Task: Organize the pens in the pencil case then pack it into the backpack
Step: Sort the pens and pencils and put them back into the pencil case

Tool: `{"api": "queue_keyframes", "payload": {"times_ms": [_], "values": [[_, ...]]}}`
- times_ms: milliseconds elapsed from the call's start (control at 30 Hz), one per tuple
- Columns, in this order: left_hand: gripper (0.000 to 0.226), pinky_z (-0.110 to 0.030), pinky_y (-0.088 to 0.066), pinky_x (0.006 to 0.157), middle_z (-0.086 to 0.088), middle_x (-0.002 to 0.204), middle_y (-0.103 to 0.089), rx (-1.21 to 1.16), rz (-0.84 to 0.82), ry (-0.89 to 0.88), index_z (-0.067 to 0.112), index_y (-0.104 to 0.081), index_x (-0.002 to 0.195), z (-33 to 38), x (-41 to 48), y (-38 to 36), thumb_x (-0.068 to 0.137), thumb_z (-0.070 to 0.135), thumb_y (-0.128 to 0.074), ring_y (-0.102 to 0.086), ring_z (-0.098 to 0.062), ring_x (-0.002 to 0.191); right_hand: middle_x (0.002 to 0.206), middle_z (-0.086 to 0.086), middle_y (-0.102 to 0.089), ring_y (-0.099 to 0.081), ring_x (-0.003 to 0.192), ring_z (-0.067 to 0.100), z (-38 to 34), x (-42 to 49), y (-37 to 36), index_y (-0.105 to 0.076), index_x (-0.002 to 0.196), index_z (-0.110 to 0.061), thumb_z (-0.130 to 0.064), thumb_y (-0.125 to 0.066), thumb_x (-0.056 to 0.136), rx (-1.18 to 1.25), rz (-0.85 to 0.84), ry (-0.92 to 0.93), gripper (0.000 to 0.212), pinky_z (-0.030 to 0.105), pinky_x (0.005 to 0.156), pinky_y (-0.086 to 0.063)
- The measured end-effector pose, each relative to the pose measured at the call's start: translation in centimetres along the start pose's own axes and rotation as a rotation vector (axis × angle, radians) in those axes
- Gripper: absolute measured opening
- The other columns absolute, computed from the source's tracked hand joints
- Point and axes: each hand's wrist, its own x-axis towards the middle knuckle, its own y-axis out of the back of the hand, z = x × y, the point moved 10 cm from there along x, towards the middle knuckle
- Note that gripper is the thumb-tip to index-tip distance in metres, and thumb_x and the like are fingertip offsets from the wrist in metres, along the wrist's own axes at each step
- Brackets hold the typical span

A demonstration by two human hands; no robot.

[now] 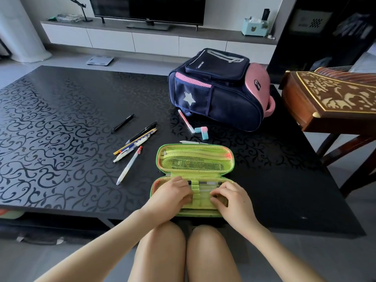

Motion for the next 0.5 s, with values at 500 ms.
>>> {"api": "queue_keyframes", "payload": {"times_ms": [500], "values": [[0.026,-0.041,-0.041,0.089,-0.028,0.114,-0.056,0.18,0.16,1.073,0.0,-0.063,0.11,-24.6,-6.2,9.6,0.091,0.014,-0.05,-0.052,-0.044,0.104,0.068,-0.012,-0.062,-0.053,0.067,0.012,-3.6,3.8,1.3,-0.07,0.075,-0.021,-0.043,-0.047,0.08,-0.194,0.034,0.126,0.032,0.023,0.059,-0.044]]}}
